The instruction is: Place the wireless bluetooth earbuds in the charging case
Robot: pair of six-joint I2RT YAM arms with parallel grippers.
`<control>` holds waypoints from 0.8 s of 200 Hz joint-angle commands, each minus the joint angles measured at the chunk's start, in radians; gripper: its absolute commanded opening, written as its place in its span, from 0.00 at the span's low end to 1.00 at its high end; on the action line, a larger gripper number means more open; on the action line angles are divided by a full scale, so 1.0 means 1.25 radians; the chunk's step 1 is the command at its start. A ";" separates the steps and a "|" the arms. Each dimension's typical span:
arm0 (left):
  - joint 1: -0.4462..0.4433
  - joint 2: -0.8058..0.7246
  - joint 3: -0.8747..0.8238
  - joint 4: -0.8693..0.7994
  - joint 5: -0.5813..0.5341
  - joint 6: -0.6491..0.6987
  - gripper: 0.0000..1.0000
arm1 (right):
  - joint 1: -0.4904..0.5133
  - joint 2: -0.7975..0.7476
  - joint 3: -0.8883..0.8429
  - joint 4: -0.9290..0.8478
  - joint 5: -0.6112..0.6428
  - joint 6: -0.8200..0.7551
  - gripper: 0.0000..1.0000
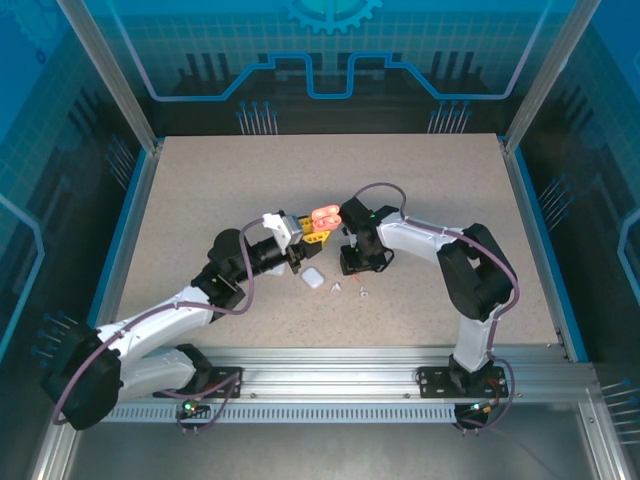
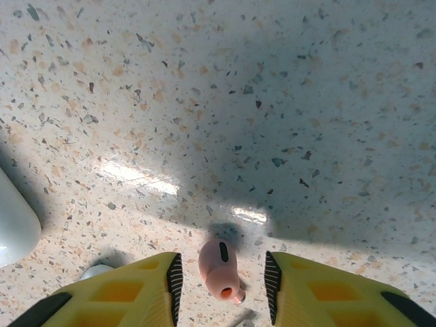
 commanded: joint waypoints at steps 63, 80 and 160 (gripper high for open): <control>0.002 -0.015 0.006 0.003 -0.007 0.014 0.12 | 0.024 -0.002 -0.007 -0.016 -0.060 -0.009 0.39; 0.002 -0.015 0.006 0.003 -0.007 0.013 0.12 | 0.026 -0.001 -0.002 -0.020 -0.063 -0.010 0.39; 0.002 -0.011 0.007 0.004 -0.005 0.012 0.12 | 0.048 -0.022 0.010 -0.038 -0.075 -0.013 0.39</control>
